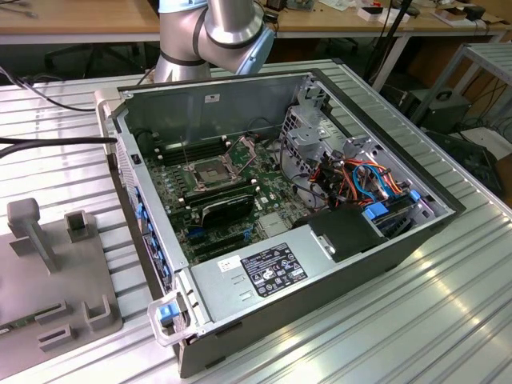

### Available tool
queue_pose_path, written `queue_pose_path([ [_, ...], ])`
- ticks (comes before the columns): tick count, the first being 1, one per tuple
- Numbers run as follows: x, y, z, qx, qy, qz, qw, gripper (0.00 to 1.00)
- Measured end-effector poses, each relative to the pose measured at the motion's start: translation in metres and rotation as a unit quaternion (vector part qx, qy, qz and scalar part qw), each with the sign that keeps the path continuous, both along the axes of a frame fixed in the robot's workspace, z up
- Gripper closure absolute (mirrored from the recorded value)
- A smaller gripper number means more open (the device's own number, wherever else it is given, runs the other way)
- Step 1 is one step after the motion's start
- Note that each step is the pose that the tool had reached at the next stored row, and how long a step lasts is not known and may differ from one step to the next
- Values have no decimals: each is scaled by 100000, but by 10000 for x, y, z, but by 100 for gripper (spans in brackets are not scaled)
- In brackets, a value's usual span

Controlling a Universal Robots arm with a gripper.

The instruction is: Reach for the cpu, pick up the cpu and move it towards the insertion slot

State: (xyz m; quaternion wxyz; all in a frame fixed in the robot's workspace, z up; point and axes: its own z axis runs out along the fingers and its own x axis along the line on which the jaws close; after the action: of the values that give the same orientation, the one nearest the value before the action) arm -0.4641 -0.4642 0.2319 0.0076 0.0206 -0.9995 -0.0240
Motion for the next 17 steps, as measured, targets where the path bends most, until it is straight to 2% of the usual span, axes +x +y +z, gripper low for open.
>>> queue_pose_path([
  [3,0,0,-17,10,-11,0,100000,24],
  [6,0,-26,-80,6,-3,4,100000,24],
  [8,1,-48,-143,20,-1,1,100000,24],
  [13,105,-44,-227,19,180,-105,100000,24],
  [17,111,-36,-269,10,212,-201,100000,24],
])
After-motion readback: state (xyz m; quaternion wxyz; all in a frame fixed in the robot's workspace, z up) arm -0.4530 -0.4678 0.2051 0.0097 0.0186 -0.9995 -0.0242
